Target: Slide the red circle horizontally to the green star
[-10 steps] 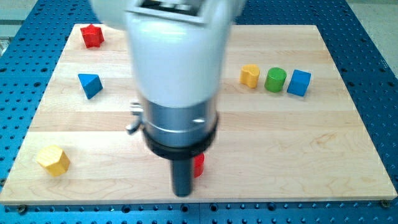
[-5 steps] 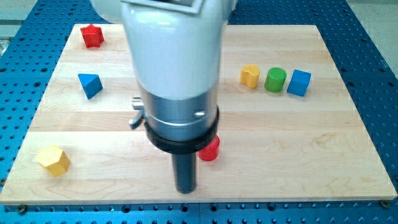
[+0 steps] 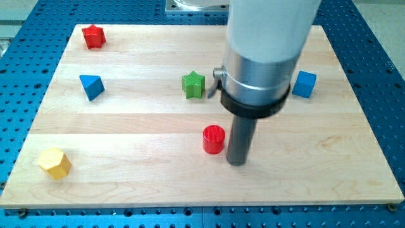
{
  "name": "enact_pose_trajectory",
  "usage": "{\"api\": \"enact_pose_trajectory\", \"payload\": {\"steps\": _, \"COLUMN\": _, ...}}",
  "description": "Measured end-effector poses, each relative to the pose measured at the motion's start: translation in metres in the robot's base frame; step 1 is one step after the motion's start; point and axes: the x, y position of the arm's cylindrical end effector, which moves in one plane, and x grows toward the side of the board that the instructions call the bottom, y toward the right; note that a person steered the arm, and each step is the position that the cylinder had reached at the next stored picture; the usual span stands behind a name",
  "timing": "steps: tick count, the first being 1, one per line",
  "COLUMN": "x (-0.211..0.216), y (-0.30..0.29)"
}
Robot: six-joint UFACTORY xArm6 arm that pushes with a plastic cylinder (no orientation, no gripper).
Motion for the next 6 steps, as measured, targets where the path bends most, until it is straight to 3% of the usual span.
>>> {"api": "enact_pose_trajectory", "payload": {"steps": 1, "x": -0.023, "y": -0.054}}
{"api": "enact_pose_trajectory", "payload": {"steps": 2, "x": -0.025, "y": -0.063}}
{"api": "enact_pose_trajectory", "payload": {"steps": 4, "x": -0.101, "y": -0.054}}
{"api": "enact_pose_trajectory", "payload": {"steps": 5, "x": -0.084, "y": -0.045}}
{"api": "enact_pose_trajectory", "payload": {"steps": 6, "x": -0.034, "y": -0.006}}
